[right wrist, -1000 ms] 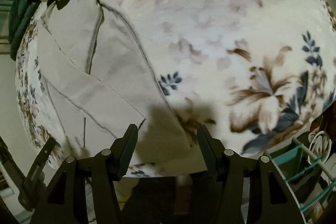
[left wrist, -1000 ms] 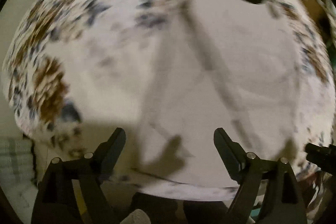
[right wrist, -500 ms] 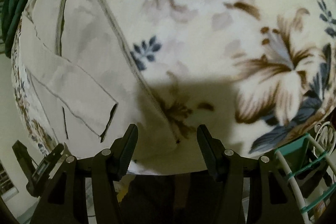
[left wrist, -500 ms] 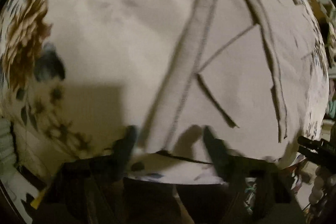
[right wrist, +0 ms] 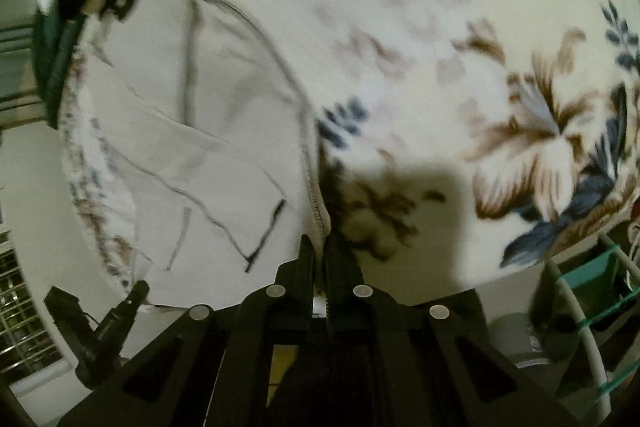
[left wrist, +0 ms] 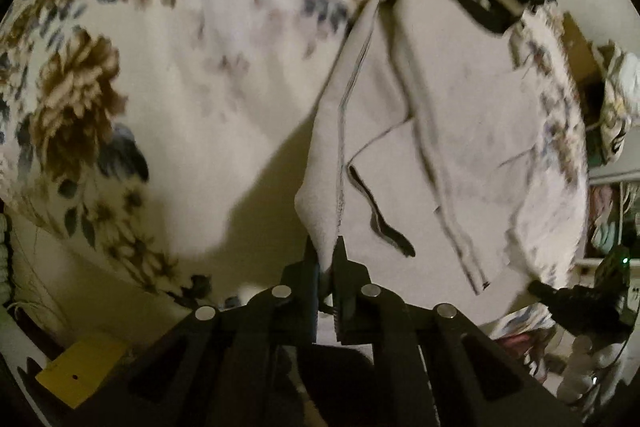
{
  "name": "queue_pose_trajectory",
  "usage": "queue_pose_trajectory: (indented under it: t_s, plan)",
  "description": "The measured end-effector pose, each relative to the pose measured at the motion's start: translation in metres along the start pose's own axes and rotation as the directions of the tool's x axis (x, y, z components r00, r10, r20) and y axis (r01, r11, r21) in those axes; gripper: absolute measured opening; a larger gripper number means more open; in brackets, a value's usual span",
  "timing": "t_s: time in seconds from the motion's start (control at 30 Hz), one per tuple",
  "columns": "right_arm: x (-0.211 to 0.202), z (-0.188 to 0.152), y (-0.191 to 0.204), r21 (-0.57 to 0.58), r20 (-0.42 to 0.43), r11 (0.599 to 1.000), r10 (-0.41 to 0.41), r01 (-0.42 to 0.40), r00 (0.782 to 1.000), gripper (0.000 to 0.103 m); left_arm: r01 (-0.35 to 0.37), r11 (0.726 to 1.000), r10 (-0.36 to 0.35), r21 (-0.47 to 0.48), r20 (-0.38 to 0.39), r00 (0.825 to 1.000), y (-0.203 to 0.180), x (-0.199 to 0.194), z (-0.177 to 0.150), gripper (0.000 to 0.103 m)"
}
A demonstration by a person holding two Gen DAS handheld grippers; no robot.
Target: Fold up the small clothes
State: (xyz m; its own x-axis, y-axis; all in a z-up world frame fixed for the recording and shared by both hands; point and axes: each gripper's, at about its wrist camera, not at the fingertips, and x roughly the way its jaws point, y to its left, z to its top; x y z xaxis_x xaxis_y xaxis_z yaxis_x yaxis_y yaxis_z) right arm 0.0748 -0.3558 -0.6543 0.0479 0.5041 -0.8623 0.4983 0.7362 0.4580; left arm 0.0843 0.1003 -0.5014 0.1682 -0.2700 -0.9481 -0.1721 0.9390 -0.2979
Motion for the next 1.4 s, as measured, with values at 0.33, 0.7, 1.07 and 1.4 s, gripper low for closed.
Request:
queue_pose_trajectory:
  t_s: [0.33, 0.7, 1.07, 1.4]
  plan:
    - [-0.044, 0.112, 0.09, -0.08, 0.125, 0.997, 0.017, -0.007, 0.992, 0.004, 0.045, 0.999, -0.042, -0.018, 0.171, 0.984, -0.044, 0.002, 0.136, 0.003]
    - [-0.052, 0.201, 0.119, -0.039, 0.217, 0.999, 0.033, -0.025, 0.976, 0.051, 0.127, 0.978, -0.098, -0.168, 0.173, 0.98, -0.004, 0.034, 0.225, 0.041]
    - [-0.014, 0.209, 0.129, -0.182, 0.143, 0.982, -0.03, 0.056, 0.989, 0.046, 0.064, 0.996, -0.069, 0.067, 0.07, 0.995, -0.038, 0.091, 0.223, 0.024]
    - [-0.019, 0.219, 0.128, -0.123, 0.245, 0.977, -0.137, 0.171, 0.96, 0.002, 0.039, 0.997, -0.043, 0.065, 0.074, 0.996, -0.035, 0.101, 0.236, 0.005]
